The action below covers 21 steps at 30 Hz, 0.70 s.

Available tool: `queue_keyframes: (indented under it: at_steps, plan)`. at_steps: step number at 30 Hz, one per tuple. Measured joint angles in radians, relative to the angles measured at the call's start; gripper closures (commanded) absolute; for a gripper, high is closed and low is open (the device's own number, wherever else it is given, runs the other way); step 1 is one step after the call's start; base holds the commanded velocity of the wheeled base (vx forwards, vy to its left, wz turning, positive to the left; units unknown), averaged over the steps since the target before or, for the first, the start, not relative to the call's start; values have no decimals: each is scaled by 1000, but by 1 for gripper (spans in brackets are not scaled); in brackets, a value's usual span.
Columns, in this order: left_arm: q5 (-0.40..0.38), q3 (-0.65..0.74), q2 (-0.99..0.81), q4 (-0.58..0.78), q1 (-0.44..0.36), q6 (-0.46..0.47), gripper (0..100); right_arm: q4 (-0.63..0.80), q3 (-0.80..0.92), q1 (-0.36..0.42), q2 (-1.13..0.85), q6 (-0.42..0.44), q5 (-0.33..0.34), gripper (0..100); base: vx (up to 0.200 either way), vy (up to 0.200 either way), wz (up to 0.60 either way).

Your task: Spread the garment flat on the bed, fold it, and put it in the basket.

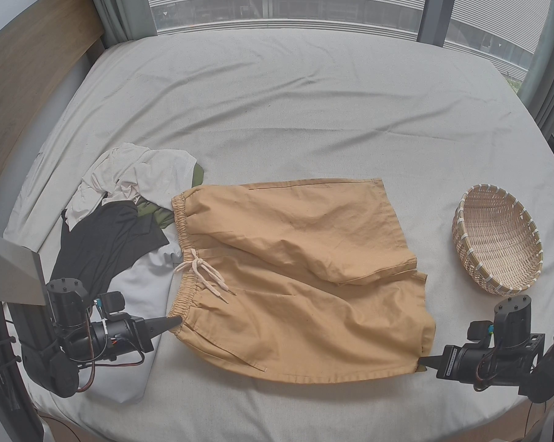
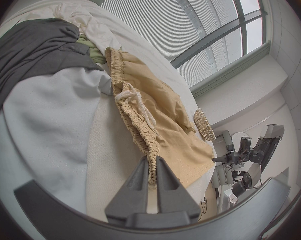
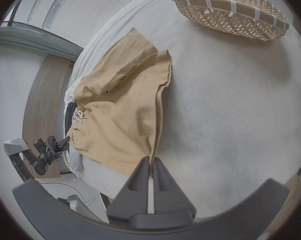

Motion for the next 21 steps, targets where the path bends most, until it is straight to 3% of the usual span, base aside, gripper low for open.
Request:
queue_keyframes:
  at_steps: [14, 21]
  plan:
    - [-8, 16, -23, 0, 1, 21, 100, 87, 0, 3, -62, -4, 2, 100, 0, 0, 0]
    - [-63, 53, -59, 0, 4, 32, 100, 104, 0, 7, -83, -18, 1, 100, 0, 0, 0]
